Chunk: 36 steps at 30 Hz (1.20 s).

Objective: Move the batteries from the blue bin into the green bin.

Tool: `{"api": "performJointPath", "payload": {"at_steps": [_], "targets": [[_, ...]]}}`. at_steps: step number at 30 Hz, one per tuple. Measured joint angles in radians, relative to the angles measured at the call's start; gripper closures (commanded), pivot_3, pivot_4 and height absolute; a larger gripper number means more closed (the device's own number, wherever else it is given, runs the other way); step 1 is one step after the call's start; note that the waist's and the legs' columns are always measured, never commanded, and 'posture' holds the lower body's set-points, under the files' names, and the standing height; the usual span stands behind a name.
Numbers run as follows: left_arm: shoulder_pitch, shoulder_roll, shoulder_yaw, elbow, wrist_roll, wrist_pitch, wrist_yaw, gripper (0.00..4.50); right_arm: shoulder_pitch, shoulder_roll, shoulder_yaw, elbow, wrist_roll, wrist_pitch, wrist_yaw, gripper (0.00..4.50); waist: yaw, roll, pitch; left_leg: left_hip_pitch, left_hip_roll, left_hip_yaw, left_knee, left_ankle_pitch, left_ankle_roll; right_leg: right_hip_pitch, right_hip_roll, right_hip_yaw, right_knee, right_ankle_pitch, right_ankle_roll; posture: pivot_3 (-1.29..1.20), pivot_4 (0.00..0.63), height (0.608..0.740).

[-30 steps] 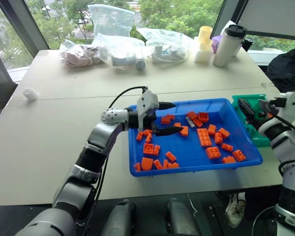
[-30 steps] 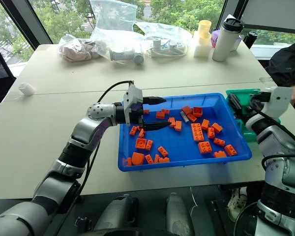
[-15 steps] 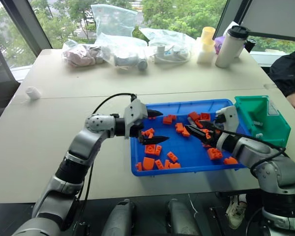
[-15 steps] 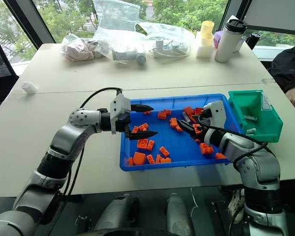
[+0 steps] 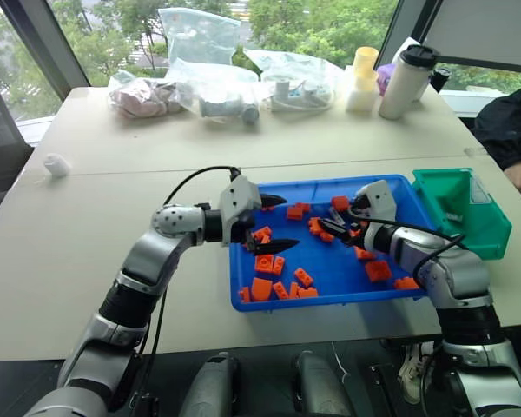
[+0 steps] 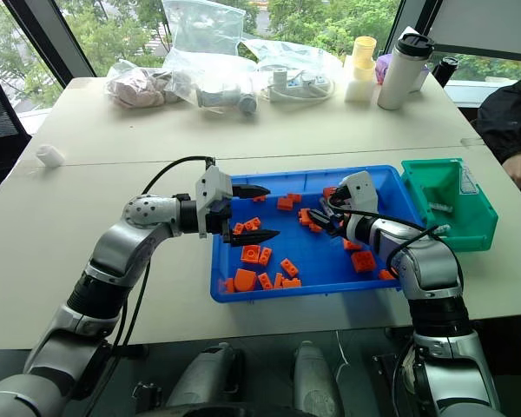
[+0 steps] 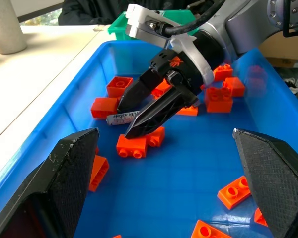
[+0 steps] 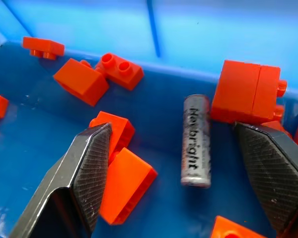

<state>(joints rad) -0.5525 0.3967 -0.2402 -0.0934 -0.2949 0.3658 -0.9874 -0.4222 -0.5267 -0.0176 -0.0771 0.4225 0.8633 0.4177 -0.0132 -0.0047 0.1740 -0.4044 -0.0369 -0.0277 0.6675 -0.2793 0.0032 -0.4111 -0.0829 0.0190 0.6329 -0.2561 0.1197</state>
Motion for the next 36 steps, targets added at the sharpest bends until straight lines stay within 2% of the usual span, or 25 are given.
{"api": "performJointPath", "payload": {"at_steps": [2, 8, 9, 18, 23, 27, 32, 36], "targets": [[0.0, 0.001, 0.0, -0.001, 0.0, 0.0, 0.002, 0.0, -0.019, 0.009, 0.002, 0.004, -0.015, 0.02, -0.019, 1.26, -0.001, 0.0, 0.0, 0.001, 0.0, 0.0, 0.0, 0.0, 0.0, 0.0, 0.0, 0.0, 0.0, 0.0, 0.0, 0.0, 0.15, 0.74], [0.0, 0.002, -0.001, -0.001, 0.003, -0.001, 0.006, 0.0, -0.035, 0.01, 0.035, 0.013, -0.071, 0.048, -0.045, 4.35, 0.003, 0.0, 0.0, 0.001, 0.0, 0.0, 0.0, 0.0, 0.0, 0.001, 0.0, 0.0, 0.001, 0.0, 0.0, 0.0, 0.15, 0.74], [0.001, 0.006, -0.001, -0.001, 0.003, -0.001, 0.006, 0.0, -0.034, 0.01, 0.043, 0.009, -0.08, 0.045, -0.045, 4.46, 0.003, 0.0, 0.0, 0.001, 0.0, 0.0, 0.0, 0.0, 0.0, 0.0, 0.0, 0.0, 0.001, 0.0, 0.0, 0.0, 0.15, 0.74], [0.0, 0.005, -0.002, 0.001, 0.004, -0.005, 0.004, 0.0, -0.027, 0.026, 0.029, -0.042, -0.077, 0.071, -0.029, 4.45, 0.003, 0.0, 0.0, 0.0, 0.0, 0.0, 0.0, 0.0, 0.0, 0.0, 0.0, 0.0, 0.001, 0.0, 0.0, 0.0, 0.15, 0.74], [-0.003, -0.028, 0.0, 0.02, -0.002, -0.007, 0.007, 0.0, -0.001, 0.102, -0.195, -0.176, 0.028, 0.027, -0.062, 4.45, 0.005, 0.0, 0.0, -0.001, 0.0, 0.0, 0.0, 0.0, 0.0, -0.001, -0.001, 0.0, 0.001, 0.0, 0.0, 0.0, 0.15, 0.74], [-0.031, -0.07, -0.002, 0.076, 0.0, -0.038, 0.005, 0.0, 0.039, 0.161, -0.359, -0.225, 0.054, -0.1, -0.136, 4.45, 0.007, 0.0, 0.0, -0.001, -0.001, 0.0, 0.0, 0.0, 0.0, -0.001, -0.001, 0.0, 0.001, 0.0, 0.0, 0.0, 0.15, 0.74], [-0.093, -0.134, -0.015, 0.138, 0.001, -0.078, -0.015, 0.0, 0.056, 0.131, -0.479, -0.222, -0.002, -0.234, -0.237, 4.45, 0.004, 0.0, 0.0, -0.001, -0.001, 0.0, 0.0, 0.0, 0.0, -0.001, 0.0, 0.0, 0.001, 0.0, 0.0, 0.0, 0.15, 0.74], [-0.113, -0.154, -0.021, 0.179, 0.007, -0.114, -0.032, 0.0, 0.092, 0.101, -0.504, -0.234, -0.068, -0.248, -0.321, 4.45, -0.002, 0.0, 0.0, 0.0, 0.0, 0.0, -0.001, 0.0, -0.001, -0.001, 0.001, 0.001, 0.001, 0.0, 0.0, 0.0, 0.15, 0.74]]}}
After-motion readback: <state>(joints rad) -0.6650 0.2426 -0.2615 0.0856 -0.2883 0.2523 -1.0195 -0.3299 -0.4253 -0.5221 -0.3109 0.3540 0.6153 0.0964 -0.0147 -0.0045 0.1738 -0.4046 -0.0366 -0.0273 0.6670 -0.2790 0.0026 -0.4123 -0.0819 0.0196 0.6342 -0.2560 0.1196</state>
